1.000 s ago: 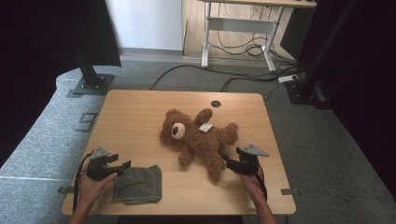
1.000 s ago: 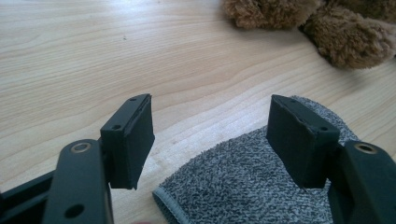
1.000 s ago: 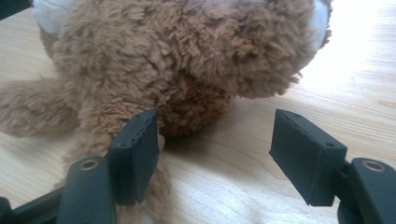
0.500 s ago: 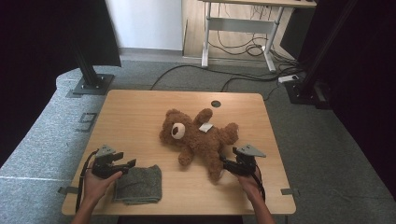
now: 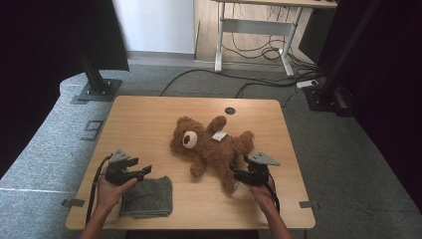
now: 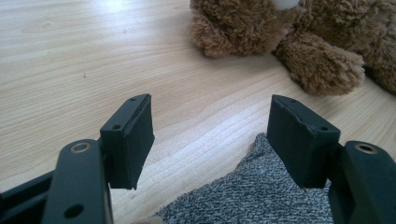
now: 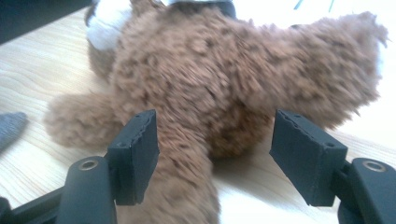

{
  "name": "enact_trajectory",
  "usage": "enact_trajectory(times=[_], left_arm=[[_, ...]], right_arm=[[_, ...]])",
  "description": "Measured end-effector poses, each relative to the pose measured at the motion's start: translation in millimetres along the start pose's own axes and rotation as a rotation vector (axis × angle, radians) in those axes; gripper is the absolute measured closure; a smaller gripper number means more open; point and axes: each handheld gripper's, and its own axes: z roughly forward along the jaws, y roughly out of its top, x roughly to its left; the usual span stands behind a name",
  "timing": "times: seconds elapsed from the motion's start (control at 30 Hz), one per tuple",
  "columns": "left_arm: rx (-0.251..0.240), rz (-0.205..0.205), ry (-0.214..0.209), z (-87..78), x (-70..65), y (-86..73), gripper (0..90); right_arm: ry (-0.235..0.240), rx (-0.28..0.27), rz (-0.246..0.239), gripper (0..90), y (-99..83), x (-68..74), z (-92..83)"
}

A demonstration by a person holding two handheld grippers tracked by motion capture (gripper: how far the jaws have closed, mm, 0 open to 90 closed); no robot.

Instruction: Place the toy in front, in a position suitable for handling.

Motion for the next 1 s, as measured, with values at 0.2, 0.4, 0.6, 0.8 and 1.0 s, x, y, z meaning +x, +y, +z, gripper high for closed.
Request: enact_trajectory(times=[0.2,0.4,0.6,0.8,1.0], left_arm=[[-0.006,-0.008,-0.001,-2.1,2.0,-0.1,31.4],[-0.008,-0.009,0.002,-2.4,3.2,-0.6,31.5],[-0.006,-0.015,0.006,-3.6,6.3,-2.8,31.5],[-0.01,-0.017,0.013,-5.9,8.5,-3.6,31.4],[-0.008,-0.018,0.014,-6.0,9.2,-4.3,31.4]], right_arm=[[0.054,-0.008,-0.016,32.3,12.1,17.4,10.3],[0.104,-0.02,-0.03,32.6,26.9,37.1,22.1],[0.164,0.034,-0.075,35.3,33.4,63.6,49.5],[0.196,0.104,-0.087,35.7,23.3,82.5,76.4],[0.156,0.168,-0.139,36.8,12.5,93.3,91.8]])
